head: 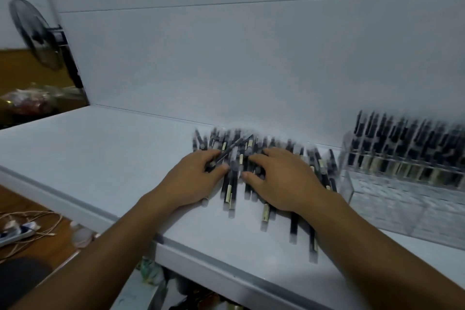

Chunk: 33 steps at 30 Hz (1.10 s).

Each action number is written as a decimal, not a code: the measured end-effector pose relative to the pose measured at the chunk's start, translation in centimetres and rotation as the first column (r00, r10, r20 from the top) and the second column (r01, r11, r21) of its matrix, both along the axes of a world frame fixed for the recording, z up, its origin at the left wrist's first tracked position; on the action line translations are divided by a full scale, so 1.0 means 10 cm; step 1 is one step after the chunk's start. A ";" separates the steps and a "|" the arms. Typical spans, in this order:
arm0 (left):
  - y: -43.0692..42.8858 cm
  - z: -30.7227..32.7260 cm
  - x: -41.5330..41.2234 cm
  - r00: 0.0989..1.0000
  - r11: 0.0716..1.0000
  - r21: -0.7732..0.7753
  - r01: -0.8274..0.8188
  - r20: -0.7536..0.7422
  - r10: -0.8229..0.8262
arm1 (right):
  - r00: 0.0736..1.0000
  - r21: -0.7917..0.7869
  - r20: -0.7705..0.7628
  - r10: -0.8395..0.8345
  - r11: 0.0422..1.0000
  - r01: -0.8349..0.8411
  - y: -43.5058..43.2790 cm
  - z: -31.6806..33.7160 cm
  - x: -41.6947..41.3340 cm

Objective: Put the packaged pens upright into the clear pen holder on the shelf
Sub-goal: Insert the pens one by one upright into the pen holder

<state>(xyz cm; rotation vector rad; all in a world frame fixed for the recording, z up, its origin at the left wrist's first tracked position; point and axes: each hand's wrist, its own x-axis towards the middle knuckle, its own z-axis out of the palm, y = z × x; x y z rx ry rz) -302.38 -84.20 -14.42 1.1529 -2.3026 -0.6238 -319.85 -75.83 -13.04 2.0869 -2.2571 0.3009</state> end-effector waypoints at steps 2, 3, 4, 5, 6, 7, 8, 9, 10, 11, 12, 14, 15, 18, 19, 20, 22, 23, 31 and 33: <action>0.00 0.01 -0.01 1.000 1.000 -0.016 -0.025 -0.012 0.024 | 0.999 -0.102 0.036 0.010 0.995 -0.006 0.03 0.02 0.02; -0.01 0.02 -0.01 0.999 0.999 -0.030 -0.046 -0.007 0.046 | 0.999 -0.137 0.049 0.009 0.991 -0.002 0.04 0.03 0.02; -0.03 0.03 -0.01 0.998 0.997 -0.045 -0.065 0.009 0.065 | 0.999 -0.164 0.053 0.002 0.986 0.007 0.05 0.05 0.02; -0.05 0.03 -0.01 0.996 0.995 -0.064 -0.081 0.022 0.083 | 0.998 -0.180 0.055 -0.012 0.983 0.021 0.06 0.06 0.02; -0.06 0.05 -0.01 0.995 0.993 -0.076 -0.090 0.041 0.094 | 0.998 -0.196 0.061 -0.024 0.980 0.035 0.07 0.07 0.02; -0.08 0.06 -0.02 0.993 0.991 -0.086 -0.100 0.054 0.105 | 0.997 -0.215 0.076 -0.033 0.975 0.049 0.07 0.08 0.02; -0.09 0.08 -0.04 0.991 0.990 -0.088 -0.109 0.066 0.115 | 0.994 -0.237 0.102 -0.041 0.969 0.065 0.07 0.08 0.02; -0.11 0.11 -0.06 0.989 0.988 -0.095 -0.118 0.074 0.126 | 0.990 -0.259 0.135 -0.050 0.962 0.084 0.06 0.07 0.02; -0.13 0.13 -0.09 0.987 0.987 -0.100 -0.126 0.083 0.135 | 0.984 -0.277 0.169 -0.061 0.955 0.107 0.06 0.06 0.02; -0.14 0.16 -0.12 0.987 0.986 -0.101 -0.132 0.084 0.140 | 0.977 -0.293 0.200 -0.072 0.947 0.130 0.05 0.06 0.01; -0.17 0.18 -0.16 0.987 0.986 -0.091 -0.137 0.077 0.144 | 0.970 -0.305 0.229 -0.080 0.941 0.149 0.04 0.05 0.00; -0.21 0.21 -0.23 0.988 0.988 -0.063 -0.144 0.039 0.147 | 0.958 -0.317 0.275 -0.085 0.932 0.173 0.04 0.05 -0.03; -0.22 0.22 -0.26 0.989 0.988 -0.055 -0.143 0.024 0.145 | 0.955 -0.313 0.285 -0.084 0.934 0.176 0.05 0.05 -0.04; -0.23 0.24 -0.34 0.991 0.990 -0.045 -0.131 0.007 0.131 | 0.960 -0.265 0.267 -0.087 0.951 0.160 0.07 0.05 -0.04; -0.23 0.24 -0.36 0.992 0.991 -0.042 -0.130 0.005 0.130 | 0.960 -0.252 0.267 -0.086 0.955 0.156 0.07 0.05 -0.03; -0.22 0.24 -0.37 0.991 0.991 -0.036 -0.130 0.005 0.131 | 0.958 -0.243 0.274 -0.087 0.957 0.157 0.06 0.05 -0.03; -0.22 0.25 -0.39 0.992 0.992 -0.015 -0.128 -0.010 0.128 | 0.943 -0.232 0.321 -0.091 0.958 0.171 0.05 0.06 -0.03; -0.22 0.26 -0.40 0.991 0.992 0.005 -0.127 -0.035 0.127 | 0.929 -0.232 0.359 -0.089 0.956 0.181 0.05 0.06 -0.03; -0.22 0.38 -0.44 0.891 0.963 0.264 -0.058 -0.422 0.169 | 0.761 -0.300 0.648 -0.015 0.914 0.273 0.06 0.08 -0.09; -0.19 0.43 -0.45 0.854 0.961 0.276 -0.027 -0.493 0.165 | 0.728 -0.314 0.686 0.012 0.907 0.281 0.07 0.10 -0.08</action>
